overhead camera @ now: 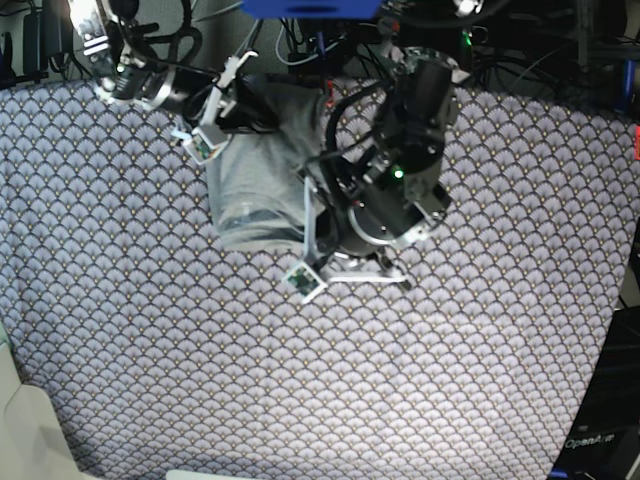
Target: Fold the T-shirt properly
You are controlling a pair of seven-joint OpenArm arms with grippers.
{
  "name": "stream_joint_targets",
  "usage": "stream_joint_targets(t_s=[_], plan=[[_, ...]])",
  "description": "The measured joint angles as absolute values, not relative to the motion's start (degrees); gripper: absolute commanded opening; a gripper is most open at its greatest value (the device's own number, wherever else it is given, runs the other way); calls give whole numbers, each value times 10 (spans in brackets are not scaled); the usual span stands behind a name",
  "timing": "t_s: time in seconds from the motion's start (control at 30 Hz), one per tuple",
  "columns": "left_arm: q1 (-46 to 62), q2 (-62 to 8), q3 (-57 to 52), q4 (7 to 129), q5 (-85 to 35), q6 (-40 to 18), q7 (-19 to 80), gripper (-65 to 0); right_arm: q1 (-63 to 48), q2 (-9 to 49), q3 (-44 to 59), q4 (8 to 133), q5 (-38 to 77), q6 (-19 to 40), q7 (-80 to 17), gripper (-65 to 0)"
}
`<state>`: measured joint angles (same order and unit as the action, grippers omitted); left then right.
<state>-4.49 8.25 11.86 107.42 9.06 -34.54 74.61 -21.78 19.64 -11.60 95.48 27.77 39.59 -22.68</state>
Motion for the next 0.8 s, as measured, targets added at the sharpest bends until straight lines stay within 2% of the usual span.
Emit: stream_joint_targets(t_s=[0.2, 0.4, 0.57, 0.8], plan=[[-45, 48, 134, 1032, 100, -345, 747, -650, -218, 173, -114, 956, 217, 396, -223, -636], [-64, 49, 133, 971, 101, -345, 724, -650, -218, 145, -114, 959, 161, 396, -217, -636], [-63, 54, 133, 939, 100, -346, 688, -650, -218, 141, -113, 961, 141, 396, -213, -637], [-71, 54, 132, 930, 101, -346, 687, -650, -221, 142, -113, 974, 133, 396, -219, -639]])
